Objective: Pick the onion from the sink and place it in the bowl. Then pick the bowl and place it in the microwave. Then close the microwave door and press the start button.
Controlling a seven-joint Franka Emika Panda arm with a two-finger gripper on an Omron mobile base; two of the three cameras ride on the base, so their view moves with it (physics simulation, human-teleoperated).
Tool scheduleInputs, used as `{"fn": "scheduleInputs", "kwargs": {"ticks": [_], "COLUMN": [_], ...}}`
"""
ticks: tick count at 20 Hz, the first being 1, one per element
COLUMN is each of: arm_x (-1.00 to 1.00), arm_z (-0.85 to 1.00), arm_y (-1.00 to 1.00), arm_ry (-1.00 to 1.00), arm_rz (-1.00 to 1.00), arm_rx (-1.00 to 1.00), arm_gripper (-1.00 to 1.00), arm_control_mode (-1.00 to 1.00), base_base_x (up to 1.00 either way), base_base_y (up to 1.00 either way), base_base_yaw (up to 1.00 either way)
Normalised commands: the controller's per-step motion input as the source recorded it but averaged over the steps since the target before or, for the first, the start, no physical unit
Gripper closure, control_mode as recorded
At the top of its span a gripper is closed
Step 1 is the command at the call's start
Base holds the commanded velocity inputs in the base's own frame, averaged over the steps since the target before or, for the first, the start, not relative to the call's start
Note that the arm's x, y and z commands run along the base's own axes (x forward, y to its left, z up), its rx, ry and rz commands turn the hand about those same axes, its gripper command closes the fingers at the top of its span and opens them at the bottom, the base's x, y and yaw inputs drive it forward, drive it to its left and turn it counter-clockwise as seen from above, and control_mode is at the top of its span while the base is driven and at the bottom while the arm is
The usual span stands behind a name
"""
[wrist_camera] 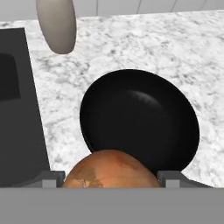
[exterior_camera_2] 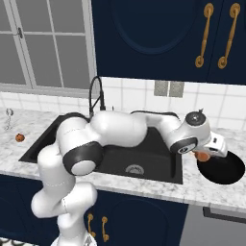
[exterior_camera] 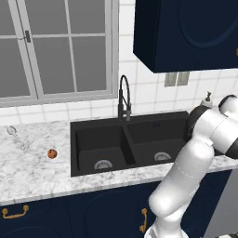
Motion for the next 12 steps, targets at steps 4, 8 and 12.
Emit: {"fn": "scheduleInputs", "kwargs": {"ticks": [4, 8, 12], "arm_x": [0.02, 0.14, 0.39], "arm_z": [-0.2, -0.13, -0.53], "arm_y": [-0.18, -0.21, 0.0], "arm_ry": [0.01, 0.03, 0.03], "arm_rz": [0.0, 0.0, 0.0], "arm_rx": [0.0, 0.02, 0.0], "arm_gripper": [1.0, 1.0, 1.0], "arm_control_mode": [-1.0, -1.0, -1.0], "base_base_x": [0.0, 0.0, 0.0], "base_base_y": [0.0, 0.0, 0.0], "base_base_yaw": [0.0, 0.0, 0.0]}}
